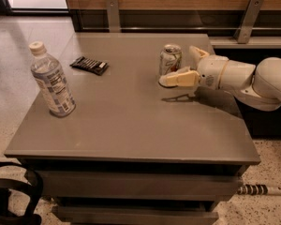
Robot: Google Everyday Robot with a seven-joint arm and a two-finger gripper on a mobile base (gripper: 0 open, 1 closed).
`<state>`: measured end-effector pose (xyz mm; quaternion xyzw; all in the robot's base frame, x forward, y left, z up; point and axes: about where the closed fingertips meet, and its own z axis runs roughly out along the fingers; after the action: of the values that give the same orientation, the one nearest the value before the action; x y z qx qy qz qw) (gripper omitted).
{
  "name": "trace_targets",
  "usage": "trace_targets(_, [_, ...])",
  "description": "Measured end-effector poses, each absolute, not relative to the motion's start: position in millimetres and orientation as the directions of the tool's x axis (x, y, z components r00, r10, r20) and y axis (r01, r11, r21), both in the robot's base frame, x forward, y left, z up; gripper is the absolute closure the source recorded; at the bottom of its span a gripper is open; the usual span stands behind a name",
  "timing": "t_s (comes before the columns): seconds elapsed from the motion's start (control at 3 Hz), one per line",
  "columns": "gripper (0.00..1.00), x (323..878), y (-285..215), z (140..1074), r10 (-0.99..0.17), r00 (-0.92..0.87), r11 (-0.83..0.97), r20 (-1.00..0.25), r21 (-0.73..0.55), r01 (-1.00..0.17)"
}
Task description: Knock 7up can over
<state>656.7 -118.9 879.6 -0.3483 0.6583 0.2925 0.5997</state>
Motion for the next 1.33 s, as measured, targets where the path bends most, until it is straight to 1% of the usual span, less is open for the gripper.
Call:
trace_targets(0.33, [0.25, 656.1, -117.1, 881.2, -0.110, -0.038, 0.584, -0.993, -0.034, -0.811])
trace_targets(0.67, [0.57, 656.0, -113.0, 881.5, -0.110, -0.037, 0.579, -0.993, -0.034, -0.815])
trace_targets(1.33, [1.00, 656.0, -107.2, 882.0, -0.110, -0.035, 0.572, -0.993, -0.034, -0.820])
